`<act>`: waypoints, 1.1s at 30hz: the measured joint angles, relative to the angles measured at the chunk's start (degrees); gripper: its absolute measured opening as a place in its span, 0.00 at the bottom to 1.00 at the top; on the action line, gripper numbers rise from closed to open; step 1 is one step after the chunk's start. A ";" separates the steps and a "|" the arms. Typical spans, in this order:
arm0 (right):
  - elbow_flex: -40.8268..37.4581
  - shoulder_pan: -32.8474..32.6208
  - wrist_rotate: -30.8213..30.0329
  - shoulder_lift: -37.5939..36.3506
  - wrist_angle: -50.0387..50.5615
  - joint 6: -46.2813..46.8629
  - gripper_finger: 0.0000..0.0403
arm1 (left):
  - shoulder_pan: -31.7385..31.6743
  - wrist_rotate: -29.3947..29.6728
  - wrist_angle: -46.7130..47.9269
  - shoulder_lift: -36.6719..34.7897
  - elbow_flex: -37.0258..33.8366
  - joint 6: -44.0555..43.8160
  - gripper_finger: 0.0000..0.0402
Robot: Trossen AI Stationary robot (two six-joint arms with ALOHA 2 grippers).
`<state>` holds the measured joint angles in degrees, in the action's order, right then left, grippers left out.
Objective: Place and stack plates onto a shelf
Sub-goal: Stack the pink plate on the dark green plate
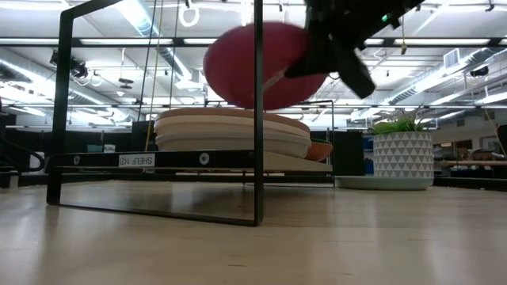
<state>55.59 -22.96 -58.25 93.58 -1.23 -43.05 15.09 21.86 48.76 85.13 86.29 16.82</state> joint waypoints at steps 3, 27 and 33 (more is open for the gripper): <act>0.00 2.20 1.56 0.00 0.40 1.47 0.25 | 1.64 -0.05 -0.04 -1.68 -1.34 -3.07 0.38; -1.25 17.99 15.72 0.05 7.47 5.68 0.25 | 5.36 5.73 -28.69 -41.58 -42.20 -18.71 0.28; -1.25 17.66 17.78 0.07 7.00 3.40 0.33 | 5.36 6.26 -28.74 -44.79 -42.74 -25.40 0.28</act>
<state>54.35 -5.30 -40.47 93.65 5.77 -39.65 20.45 28.12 20.02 40.34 43.55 -8.58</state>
